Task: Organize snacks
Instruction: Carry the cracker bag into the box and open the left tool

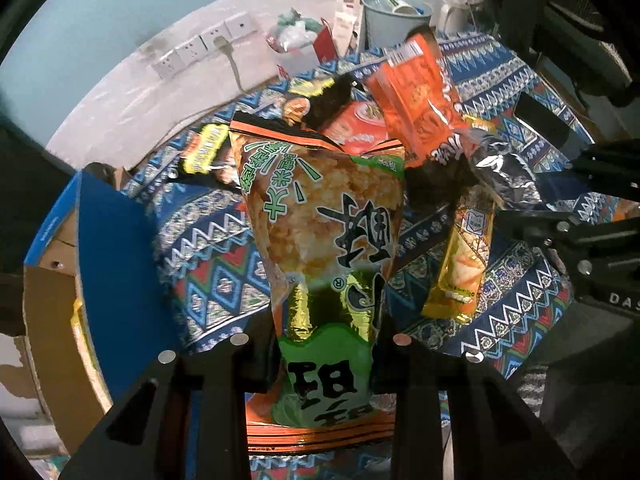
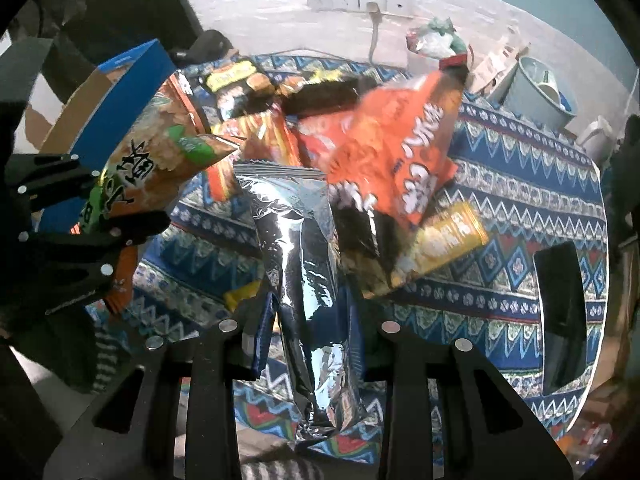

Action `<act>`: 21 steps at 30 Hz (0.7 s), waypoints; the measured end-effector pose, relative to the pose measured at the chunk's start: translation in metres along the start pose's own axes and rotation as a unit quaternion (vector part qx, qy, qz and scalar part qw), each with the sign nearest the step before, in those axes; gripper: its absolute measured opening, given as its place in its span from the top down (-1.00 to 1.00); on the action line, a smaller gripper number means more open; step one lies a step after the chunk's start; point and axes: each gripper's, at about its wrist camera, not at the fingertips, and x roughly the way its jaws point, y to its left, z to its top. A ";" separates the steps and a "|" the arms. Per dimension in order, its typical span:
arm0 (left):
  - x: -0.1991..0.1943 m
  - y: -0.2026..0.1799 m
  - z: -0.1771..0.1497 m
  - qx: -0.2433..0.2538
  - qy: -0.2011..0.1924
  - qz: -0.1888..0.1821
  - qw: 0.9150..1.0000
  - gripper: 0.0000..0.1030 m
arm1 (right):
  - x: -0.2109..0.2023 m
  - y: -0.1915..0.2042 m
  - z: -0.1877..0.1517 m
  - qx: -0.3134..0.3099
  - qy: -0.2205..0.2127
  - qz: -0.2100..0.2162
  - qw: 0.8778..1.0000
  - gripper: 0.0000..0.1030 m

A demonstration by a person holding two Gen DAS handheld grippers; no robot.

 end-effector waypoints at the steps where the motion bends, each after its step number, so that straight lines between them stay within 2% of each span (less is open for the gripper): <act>1: -0.002 0.001 0.001 -0.003 -0.002 -0.001 1.000 0.37 | -0.001 0.001 0.000 0.000 -0.002 0.000 1.000 0.41; 13: -0.044 0.043 -0.006 -0.033 -0.048 0.015 0.998 0.38 | -0.025 0.030 0.034 0.003 -0.042 0.006 0.999 0.41; 21: -0.064 0.067 -0.008 -0.063 -0.068 0.008 0.996 0.37 | -0.038 0.050 0.057 -0.002 -0.066 0.010 0.998 0.41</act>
